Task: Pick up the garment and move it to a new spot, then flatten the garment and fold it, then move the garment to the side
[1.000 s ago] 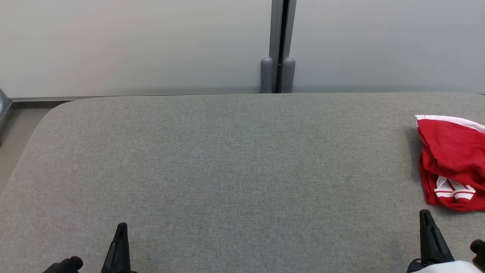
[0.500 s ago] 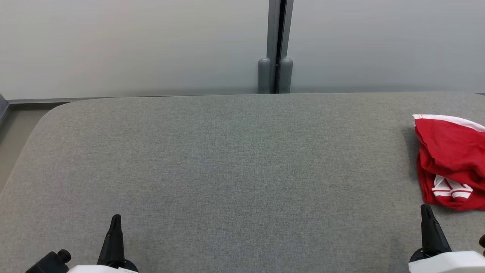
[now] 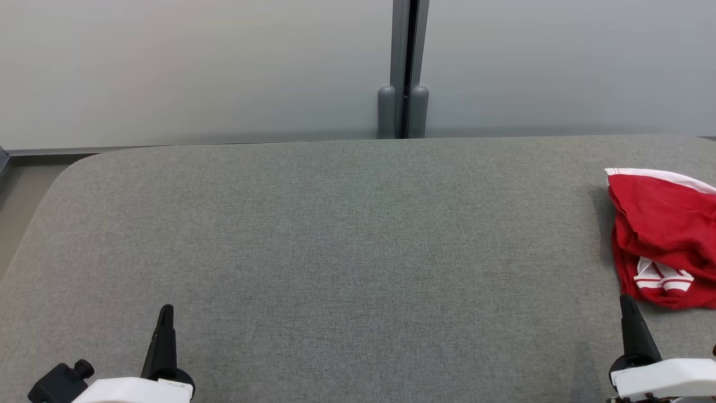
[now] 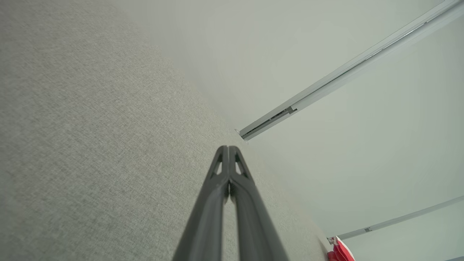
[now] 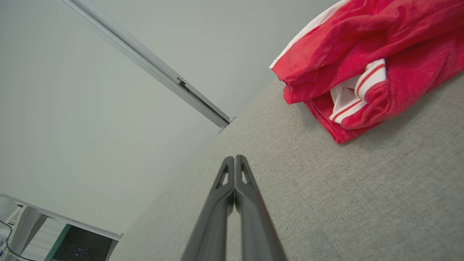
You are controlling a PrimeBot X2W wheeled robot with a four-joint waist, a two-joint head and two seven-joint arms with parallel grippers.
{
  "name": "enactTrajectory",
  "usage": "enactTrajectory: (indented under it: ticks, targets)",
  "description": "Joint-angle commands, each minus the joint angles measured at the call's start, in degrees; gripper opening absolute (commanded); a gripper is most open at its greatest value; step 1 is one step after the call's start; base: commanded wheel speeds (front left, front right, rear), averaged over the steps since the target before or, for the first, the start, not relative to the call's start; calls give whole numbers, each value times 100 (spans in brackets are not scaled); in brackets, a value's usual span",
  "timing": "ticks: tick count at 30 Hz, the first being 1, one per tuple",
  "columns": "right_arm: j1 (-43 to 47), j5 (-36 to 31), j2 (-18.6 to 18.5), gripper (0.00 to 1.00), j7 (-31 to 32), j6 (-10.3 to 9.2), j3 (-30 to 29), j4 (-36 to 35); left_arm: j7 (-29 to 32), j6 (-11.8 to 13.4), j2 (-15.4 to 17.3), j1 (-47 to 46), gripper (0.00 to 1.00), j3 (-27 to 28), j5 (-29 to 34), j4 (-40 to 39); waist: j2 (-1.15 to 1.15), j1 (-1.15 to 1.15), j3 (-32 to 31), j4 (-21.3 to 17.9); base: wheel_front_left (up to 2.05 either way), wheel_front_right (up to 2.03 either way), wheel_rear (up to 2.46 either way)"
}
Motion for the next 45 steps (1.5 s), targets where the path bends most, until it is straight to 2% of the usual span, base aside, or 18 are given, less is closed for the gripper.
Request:
enactTrajectory:
  ticks: [1, 22, 45]
  targets:
    - [-114, 149, -61, 0, 41, 1, -33, -31, 15, -35, 51, -179, 0, 43, -126, -41, 0, 0, -1, -2, 0, 0, 0]
    - [-368, 1562, -71, 0, 380, 1, -78, 107, 360, -79, 64, -436, 0, 176, -1320, 37, 0, 0, -18, -67, 0, 0, 0]
    - [-578, 2773, -69, 0, 687, 1, -128, 240, 664, -121, 66, -673, 0, 303, -2352, 108, 0, 0, -36, -134, 0, 0, 0]
